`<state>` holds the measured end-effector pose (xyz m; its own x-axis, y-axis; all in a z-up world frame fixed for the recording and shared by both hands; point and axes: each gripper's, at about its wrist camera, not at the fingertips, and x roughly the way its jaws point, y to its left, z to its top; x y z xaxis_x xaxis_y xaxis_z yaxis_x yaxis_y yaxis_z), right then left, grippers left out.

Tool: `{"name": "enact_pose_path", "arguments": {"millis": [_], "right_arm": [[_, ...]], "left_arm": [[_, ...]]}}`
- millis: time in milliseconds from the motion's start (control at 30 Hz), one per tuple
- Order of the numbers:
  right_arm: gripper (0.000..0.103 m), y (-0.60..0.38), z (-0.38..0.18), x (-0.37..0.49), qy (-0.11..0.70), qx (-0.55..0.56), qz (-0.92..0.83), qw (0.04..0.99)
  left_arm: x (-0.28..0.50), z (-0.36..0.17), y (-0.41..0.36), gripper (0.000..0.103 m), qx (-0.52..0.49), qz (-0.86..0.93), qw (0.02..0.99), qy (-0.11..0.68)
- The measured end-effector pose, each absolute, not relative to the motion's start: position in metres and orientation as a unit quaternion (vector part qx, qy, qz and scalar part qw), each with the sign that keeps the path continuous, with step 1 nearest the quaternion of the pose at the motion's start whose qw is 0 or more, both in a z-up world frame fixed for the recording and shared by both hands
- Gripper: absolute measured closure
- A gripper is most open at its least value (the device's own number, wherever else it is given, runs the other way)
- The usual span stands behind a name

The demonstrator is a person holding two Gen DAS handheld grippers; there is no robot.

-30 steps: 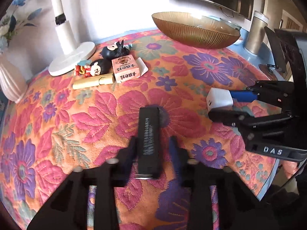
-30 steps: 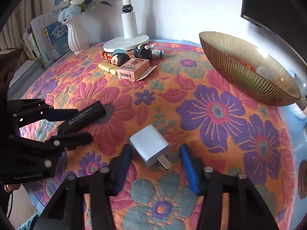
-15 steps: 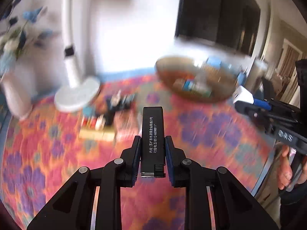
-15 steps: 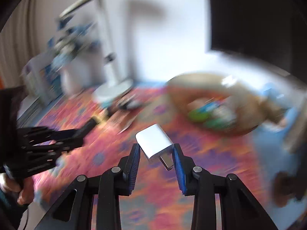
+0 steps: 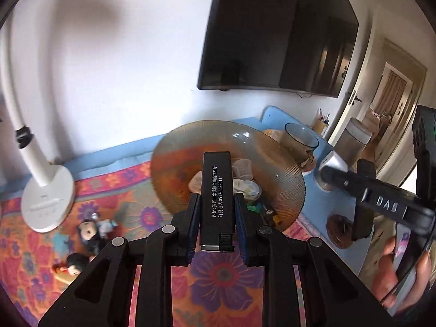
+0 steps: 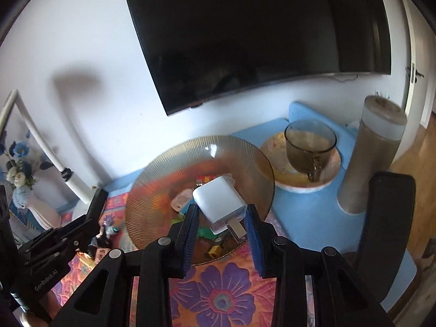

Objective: Organize rigid objects
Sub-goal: 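Carry the black stick and white charger into the amber bowl and release both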

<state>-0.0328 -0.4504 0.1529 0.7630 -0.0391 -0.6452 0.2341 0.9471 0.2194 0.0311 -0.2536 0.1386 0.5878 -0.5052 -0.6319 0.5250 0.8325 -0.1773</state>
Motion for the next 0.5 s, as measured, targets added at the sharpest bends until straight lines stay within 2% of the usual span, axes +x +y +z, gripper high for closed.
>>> {"name": "enact_pose_path", "arguments": {"millis": [67, 100, 133, 200, 367, 500], "right_arm": [[0.069, -0.449, 0.150, -0.025, 0.340, 0.140, -0.078, 0.927], [0.069, -0.451, 0.149, -0.019, 0.341, 0.137, -0.080, 0.926], [0.064, -0.451, 0.148, -0.014, 0.345, 0.133, -0.086, 0.925], [0.058, -0.455, 0.149, -0.012, 0.344, 0.134, -0.095, 0.924], [0.057, -0.448, 0.158, -0.032, 0.327, 0.144, -0.075, 0.931], [0.050, -0.421, 0.157, -0.048, 0.326, 0.144, -0.041, 0.934]], "left_arm": [[0.034, 0.140, -0.261, 0.079, 0.016, -0.291, 0.893, 0.343], [0.035, 0.143, -0.264, 0.062, 0.017, -0.292, 0.895, 0.337], [0.037, 0.147, -0.265, 0.045, 0.018, -0.289, 0.896, 0.336], [0.035, 0.154, -0.258, 0.030, 0.007, -0.276, 0.904, 0.326], [0.021, 0.160, -0.212, 0.030, -0.021, -0.256, 0.911, 0.323], [-0.002, 0.152, -0.163, 0.025, -0.042, -0.220, 0.920, 0.322]]}}
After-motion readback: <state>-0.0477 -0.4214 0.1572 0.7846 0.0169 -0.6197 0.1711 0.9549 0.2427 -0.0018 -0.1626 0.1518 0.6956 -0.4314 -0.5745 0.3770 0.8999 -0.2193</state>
